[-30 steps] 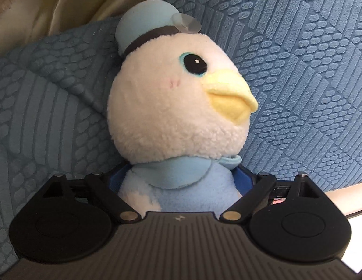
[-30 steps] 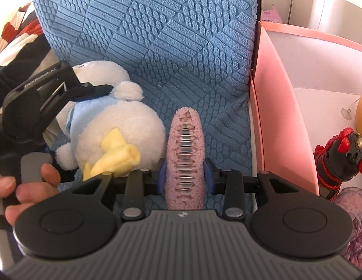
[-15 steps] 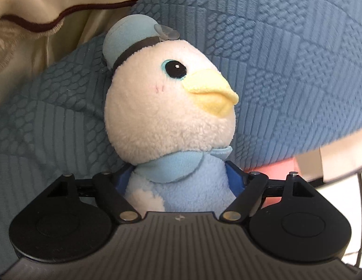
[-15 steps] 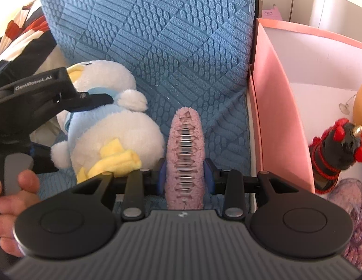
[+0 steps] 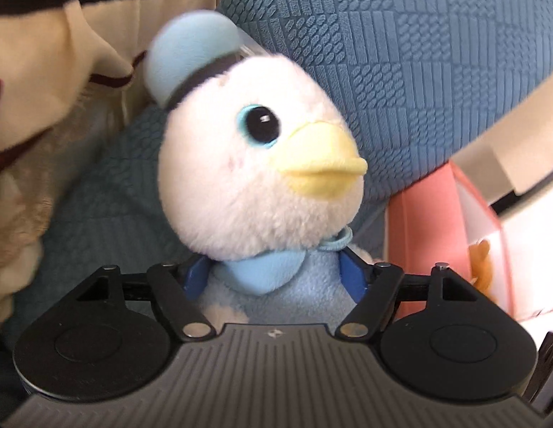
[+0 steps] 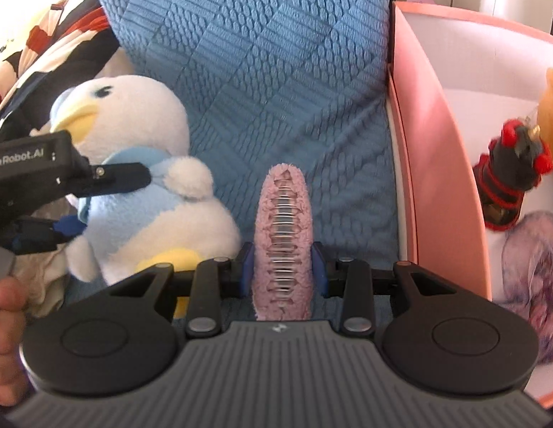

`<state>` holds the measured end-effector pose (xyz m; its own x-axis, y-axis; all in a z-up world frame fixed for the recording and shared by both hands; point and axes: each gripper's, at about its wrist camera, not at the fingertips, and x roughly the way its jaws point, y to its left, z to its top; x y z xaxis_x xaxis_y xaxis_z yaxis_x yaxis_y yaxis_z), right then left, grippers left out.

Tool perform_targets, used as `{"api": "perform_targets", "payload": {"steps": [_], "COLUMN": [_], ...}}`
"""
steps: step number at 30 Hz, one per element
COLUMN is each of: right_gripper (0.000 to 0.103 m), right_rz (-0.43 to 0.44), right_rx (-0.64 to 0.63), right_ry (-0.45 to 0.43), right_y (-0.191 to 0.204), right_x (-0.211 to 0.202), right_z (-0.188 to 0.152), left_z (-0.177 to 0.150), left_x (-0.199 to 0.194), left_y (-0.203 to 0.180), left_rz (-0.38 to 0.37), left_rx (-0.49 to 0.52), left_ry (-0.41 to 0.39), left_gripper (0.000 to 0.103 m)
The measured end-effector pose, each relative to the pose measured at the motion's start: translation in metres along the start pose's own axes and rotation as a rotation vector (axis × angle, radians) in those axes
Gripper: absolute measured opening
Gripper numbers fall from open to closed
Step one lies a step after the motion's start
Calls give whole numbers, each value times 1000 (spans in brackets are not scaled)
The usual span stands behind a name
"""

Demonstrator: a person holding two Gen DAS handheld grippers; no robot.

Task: Organize objects
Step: 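Lift the duck with the left tool while the right tool lifts the pink plush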

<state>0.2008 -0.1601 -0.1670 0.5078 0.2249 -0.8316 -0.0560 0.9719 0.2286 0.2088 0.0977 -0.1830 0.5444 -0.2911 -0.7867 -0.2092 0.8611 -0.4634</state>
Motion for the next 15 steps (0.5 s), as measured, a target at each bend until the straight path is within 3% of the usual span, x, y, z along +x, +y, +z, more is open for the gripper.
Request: {"api": "perform_targets", "payload": {"steps": [5,8,10,13,15], "right_gripper": [38,38,38,39,44], "right_rz": [-33,-52,-59,-50,-59], "right_rx": [-28,-33,-14,-13,-23], "right_ry": [-4,15,28,26,25], "right_y": [7,7,6,6,7], "right_x": [-7,-2,3,5,7], "right_z": [-11,-15,-15,-15,-16], "left_z": [-16,-22,-20,-14,-14], "left_x": [-15,-20,-17,-5,8], "left_y": [-3,-4,-5,-4,-7], "left_rz": [46,20,19,25,41], "left_rx": [101,109,108,105,112], "left_ry": [1,-2,4,47,82], "left_gripper": [63,63,67,82,84]}}
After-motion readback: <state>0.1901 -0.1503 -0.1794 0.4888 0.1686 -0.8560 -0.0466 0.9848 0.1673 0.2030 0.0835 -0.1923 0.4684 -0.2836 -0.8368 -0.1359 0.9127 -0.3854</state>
